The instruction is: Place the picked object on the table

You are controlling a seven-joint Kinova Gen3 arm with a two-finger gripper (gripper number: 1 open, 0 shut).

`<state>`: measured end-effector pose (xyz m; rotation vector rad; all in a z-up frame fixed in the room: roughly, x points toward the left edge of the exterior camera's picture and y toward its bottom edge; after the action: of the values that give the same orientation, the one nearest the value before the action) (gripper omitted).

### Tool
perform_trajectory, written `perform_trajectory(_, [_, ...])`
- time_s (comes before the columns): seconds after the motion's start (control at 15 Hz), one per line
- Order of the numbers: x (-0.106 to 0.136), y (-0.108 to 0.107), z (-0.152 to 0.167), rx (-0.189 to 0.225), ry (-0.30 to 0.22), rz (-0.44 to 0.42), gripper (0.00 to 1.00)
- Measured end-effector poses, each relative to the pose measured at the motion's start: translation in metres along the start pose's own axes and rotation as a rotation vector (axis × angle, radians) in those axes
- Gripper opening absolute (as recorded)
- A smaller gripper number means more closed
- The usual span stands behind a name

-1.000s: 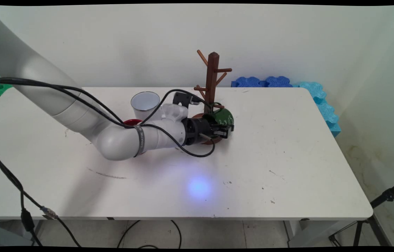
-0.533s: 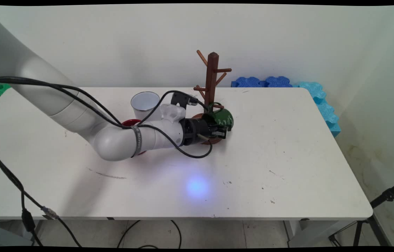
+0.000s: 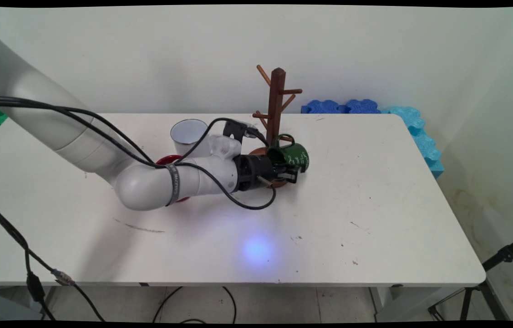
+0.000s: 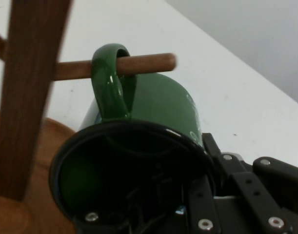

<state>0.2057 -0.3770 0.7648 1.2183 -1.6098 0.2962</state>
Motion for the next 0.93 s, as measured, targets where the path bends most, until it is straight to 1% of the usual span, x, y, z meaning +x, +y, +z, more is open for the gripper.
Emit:
perform_trajectory(0.47, [0.008,0.016,-0.011,-0.052,0.008,0.013,0.0])
perform_trajectory(0.93, [0.022,0.033,-0.03,-0.087,-0.006,0.047,0.0])
